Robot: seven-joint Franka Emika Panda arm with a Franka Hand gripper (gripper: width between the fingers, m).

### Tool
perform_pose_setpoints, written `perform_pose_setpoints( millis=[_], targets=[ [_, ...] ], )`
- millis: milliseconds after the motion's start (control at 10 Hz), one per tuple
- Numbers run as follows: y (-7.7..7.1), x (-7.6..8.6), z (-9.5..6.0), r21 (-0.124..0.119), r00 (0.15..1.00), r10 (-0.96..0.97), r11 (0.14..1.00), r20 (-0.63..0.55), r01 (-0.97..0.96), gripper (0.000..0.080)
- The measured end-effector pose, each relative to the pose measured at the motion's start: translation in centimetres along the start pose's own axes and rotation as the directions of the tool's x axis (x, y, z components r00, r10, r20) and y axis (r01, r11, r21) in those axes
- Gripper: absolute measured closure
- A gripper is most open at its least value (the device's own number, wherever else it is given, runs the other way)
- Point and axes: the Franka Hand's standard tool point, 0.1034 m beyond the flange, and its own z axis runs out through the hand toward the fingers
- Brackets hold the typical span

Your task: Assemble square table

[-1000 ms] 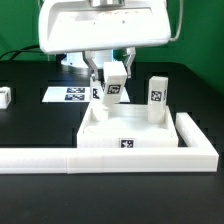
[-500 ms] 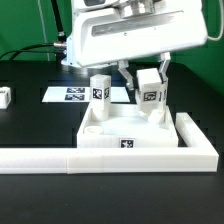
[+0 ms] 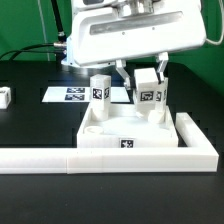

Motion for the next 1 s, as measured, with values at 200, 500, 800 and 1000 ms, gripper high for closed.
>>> perform_pose_setpoints(
  millis=[200,500,800,1000],
  targets=[
    [-0.6,-0.4,0.4,-0.007,0.999,0.025,1.0,-0.036,-0.025,0.0509],
    [-1.5,0.1,0.6,-0.018,0.995,0.027,0.999,-0.096,-0.029,0.0509],
    [-1.4,0.1,0.6,-0.023,0.994,0.026,0.999,-0.104,-0.029,0.0509],
    [-2.3,0.0,0.6,-0.031,0.991,0.01,0.999,-0.134,-0.014,0.0509]
  ],
)
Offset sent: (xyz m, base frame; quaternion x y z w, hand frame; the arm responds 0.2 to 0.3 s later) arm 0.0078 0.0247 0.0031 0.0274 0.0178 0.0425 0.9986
